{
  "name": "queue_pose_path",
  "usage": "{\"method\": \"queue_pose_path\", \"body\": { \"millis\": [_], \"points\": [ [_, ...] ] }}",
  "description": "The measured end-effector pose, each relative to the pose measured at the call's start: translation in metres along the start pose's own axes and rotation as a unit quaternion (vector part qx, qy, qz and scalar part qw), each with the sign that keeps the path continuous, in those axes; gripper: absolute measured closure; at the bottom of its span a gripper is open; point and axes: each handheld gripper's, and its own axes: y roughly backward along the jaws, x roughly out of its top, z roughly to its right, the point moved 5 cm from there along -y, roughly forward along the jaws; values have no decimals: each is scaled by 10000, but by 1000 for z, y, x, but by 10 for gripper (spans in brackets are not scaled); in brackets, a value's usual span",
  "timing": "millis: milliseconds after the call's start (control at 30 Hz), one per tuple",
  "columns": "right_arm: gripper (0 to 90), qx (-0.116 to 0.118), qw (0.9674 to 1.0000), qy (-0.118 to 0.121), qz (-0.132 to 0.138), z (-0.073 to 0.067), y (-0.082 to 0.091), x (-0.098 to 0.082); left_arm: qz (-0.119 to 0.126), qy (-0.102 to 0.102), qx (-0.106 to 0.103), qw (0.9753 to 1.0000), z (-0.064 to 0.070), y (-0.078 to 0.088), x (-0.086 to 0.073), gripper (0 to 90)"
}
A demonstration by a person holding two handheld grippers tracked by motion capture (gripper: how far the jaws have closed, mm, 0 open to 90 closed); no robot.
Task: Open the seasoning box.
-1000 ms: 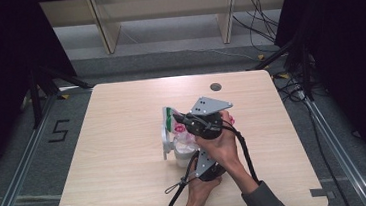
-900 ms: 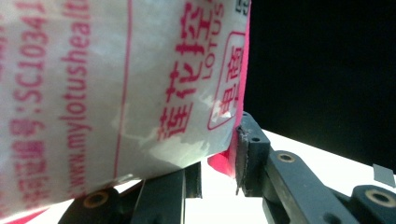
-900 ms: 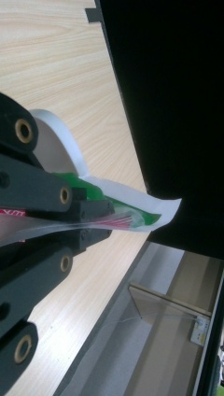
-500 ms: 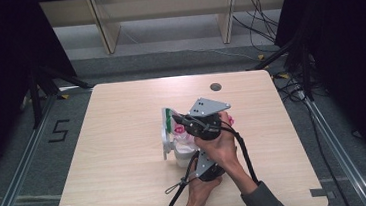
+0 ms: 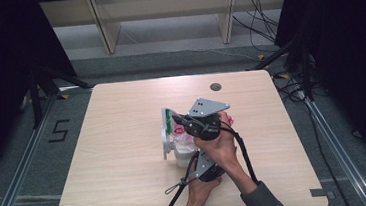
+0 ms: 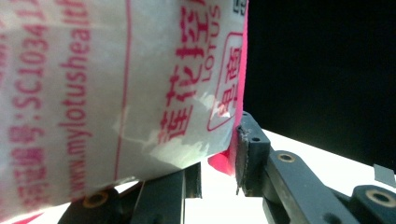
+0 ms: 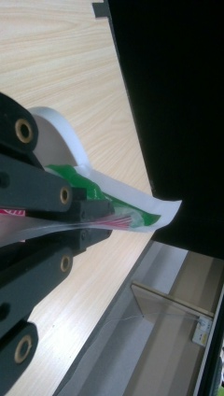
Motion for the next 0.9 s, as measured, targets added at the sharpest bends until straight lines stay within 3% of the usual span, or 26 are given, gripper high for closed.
{"method": "queue_pose_path", "body": {
  "millis": [33,67,100,200,233,267,300,333,367,400,433,533,633,667,767,800,833,900],
  "points": [
    [900,-30,10000,-26,-50,-1,2,1,133,21,-70,9999,0,-1,2,743],
    [900,-7,10000,-13,-14,-2,3,3,399,328,-133,9986,5,-4,5,743],
    [900,-29,10000,-6,-23,-2,4,3,105,5,-69,9999,0,-1,2,743],
    [900,-55,10000,-22,-2,0,0,0,-70,-24,12,10000,0,1,-1,743],
    [900,-69,9999,98,1,2,1,1,62,3,-60,10000,0,-1,0,743],
    [900,-27,10000,-61,-1,-1,2,1,114,16,-65,9999,0,-2,1,743],
    [900,-78,10000,17,26,0,3,2,104,11,-66,9999,0,-1,1,743],
    [900,-77,10000,-26,39,-1,2,2,257,203,-125,9994,4,-4,2,743],
    [900,-36,10000,-39,0,-1,2,2,-159,-189,-20,9997,-2,2,-1,743],
    [900,-17,10000,-52,-21,-1,1,1,-184,-205,2,9996,-3,2,-1,743],
    [900,-41,10000,-40,20,0,1,1,-69,-173,-67,9998,-2,0,-1,743],
    [900,-14,9999,-106,-9,0,2,1,-229,-215,9,9995,-3,2,-1,743],
    [900,51,9999,-119,-35,-2,2,1,-141,-194,-29,9997,-3,2,-1,743],
    [900,-1,10000,-14,6,-1,2,1,67,-16,-58,10000,-1,-1,0,743],
    [900,22,10000,-30,11,0,0,0,-4,-13,-13,10000,-1,0,0,743],
    [900,-49,9999,96,49,2,1,1,-13,-14,0,10000,-1,1,0,743],
    [900,8,10000,-78,15,-1,1,1,100,0,-53,9999,0,-1,1,743],
    [900,14,10000,-22,-1,-2,2,2,97,4,-40,9999,-1,-1,0,743]
  ]
}}
